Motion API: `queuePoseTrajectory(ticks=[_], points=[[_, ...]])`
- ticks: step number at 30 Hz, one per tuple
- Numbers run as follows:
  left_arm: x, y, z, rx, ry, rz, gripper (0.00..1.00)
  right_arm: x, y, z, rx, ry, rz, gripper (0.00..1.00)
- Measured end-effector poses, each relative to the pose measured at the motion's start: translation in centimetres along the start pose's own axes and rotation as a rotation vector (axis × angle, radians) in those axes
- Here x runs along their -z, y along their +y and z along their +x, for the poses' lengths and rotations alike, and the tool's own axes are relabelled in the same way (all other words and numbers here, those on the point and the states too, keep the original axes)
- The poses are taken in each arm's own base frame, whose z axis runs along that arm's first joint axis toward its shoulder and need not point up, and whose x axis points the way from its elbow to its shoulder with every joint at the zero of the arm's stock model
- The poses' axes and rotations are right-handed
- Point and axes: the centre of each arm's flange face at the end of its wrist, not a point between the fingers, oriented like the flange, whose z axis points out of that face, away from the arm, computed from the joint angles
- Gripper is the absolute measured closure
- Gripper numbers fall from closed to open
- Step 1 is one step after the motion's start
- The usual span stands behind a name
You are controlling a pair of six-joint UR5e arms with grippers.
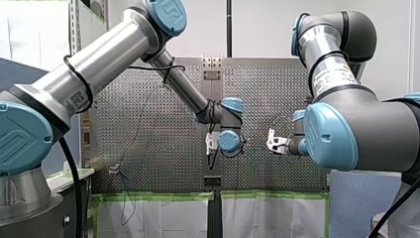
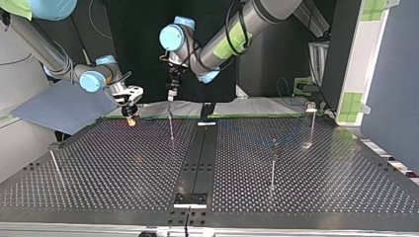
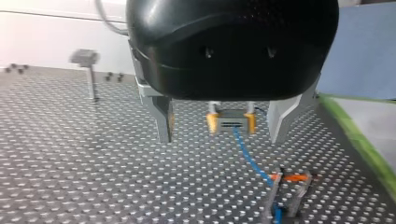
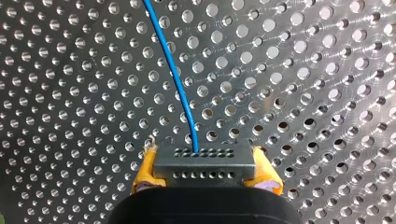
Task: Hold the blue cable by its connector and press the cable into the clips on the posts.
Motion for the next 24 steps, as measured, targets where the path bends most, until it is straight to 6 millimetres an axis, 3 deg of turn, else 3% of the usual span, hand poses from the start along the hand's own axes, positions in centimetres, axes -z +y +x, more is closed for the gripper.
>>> queuePoseTrajectory(ticks=[24], points=[[6.0, 5.0, -4.8, 0.09, 0.013, -0.086, 0.0, 0.1, 0.1, 0.0, -0.006, -0.001, -0.002, 1.0]])
